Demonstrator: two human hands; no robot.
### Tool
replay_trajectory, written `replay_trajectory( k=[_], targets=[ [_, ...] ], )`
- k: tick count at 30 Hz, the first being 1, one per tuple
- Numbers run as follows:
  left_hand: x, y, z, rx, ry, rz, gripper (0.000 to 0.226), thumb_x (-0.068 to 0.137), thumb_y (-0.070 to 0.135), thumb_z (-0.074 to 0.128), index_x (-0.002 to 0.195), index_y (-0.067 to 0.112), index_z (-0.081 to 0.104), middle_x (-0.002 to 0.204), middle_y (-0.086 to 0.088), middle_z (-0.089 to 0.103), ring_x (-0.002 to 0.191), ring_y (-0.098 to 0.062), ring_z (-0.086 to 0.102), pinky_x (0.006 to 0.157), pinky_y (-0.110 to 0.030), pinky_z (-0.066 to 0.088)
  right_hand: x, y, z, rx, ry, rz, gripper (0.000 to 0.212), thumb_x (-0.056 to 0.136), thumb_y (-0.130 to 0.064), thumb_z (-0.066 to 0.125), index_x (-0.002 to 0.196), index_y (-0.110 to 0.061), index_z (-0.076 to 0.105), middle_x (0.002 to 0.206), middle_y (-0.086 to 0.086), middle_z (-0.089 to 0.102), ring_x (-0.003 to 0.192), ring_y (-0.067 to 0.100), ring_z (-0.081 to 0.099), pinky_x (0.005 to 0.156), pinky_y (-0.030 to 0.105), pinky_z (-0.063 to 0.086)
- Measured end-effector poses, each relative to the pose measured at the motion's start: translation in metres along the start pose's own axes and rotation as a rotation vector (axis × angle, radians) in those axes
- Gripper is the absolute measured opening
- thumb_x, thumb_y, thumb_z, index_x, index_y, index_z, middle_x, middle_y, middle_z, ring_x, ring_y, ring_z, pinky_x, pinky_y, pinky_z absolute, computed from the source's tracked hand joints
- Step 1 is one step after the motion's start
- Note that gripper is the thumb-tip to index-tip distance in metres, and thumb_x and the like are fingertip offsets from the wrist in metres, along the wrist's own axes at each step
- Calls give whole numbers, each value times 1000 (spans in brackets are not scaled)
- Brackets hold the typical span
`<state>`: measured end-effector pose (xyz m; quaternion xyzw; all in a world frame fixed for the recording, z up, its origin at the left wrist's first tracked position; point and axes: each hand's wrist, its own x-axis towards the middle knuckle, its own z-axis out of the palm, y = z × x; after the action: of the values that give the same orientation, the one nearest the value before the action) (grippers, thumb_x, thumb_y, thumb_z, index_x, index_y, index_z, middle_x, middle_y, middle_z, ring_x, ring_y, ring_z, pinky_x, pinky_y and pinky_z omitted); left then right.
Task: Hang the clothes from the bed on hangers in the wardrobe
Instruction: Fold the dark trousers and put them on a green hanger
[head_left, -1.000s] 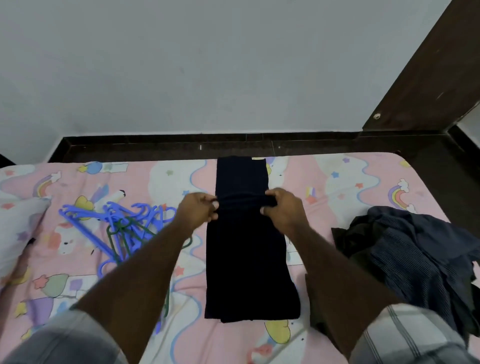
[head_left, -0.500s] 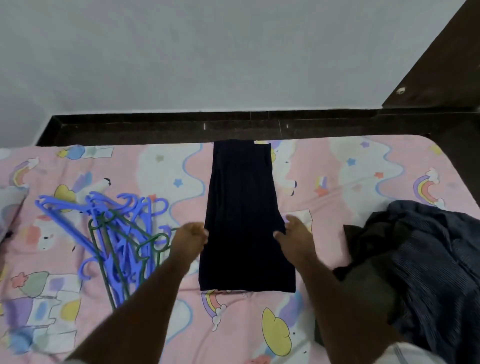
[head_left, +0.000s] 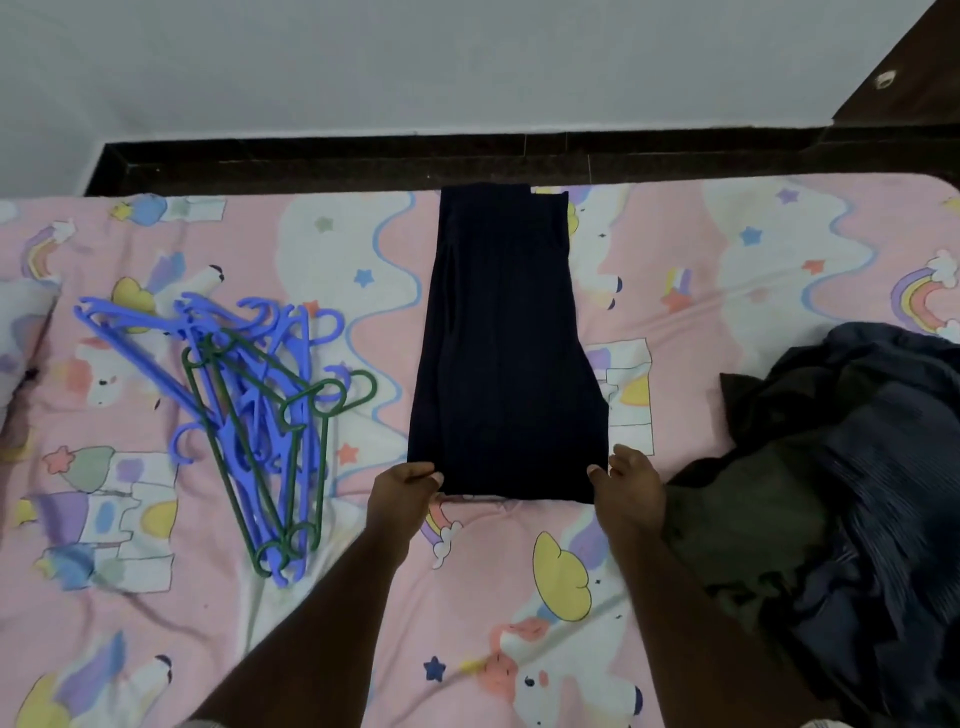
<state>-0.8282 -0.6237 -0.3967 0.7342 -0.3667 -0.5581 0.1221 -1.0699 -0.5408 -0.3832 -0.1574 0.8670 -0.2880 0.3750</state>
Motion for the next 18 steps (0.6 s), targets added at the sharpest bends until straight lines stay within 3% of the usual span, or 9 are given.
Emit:
replay_trajectory(
  k=[4,7,10,14,18],
  targets=[
    [1,-3,8,-96,-12,-24,19,92,12,69,110,13,70,98,-10,70,81,-21,63,65,-24,49,-12,2,17,88,30,-34,39,95,-10,64,133,-4,59,130,8,65,121,24,60,94,23,40],
    [-1,-5,9,-169,-45,-75,12,96,10,62,103,12,71,94,-10,69,77,-20,60,64,-24,45,-9,6,16,151,90,26,32,94,-11,66,125,-4,64,125,9,68,118,28,62,91,23,40],
    [0,-7,9,-184,-113,-104,20,98,5,54,91,17,68,87,-10,63,80,-21,52,66,-27,42,-3,15,9,126,105,77,36,94,-11,67,129,-4,63,129,10,66,120,30,61,90,24,41],
    [3,-13,9,-213,-127,-99,15,98,7,57,106,12,70,85,-10,60,76,-20,51,65,-28,42,6,27,10,195,71,95,38,91,-8,71,128,-4,63,127,9,67,119,28,63,98,30,48],
    [1,-12,3,-339,-157,-148,15,98,8,61,111,10,68,95,-8,68,74,-15,66,73,-27,49,5,30,9,356,71,157,30,89,-1,69,119,-3,67,117,15,70,110,33,67,95,39,55]
  ],
)
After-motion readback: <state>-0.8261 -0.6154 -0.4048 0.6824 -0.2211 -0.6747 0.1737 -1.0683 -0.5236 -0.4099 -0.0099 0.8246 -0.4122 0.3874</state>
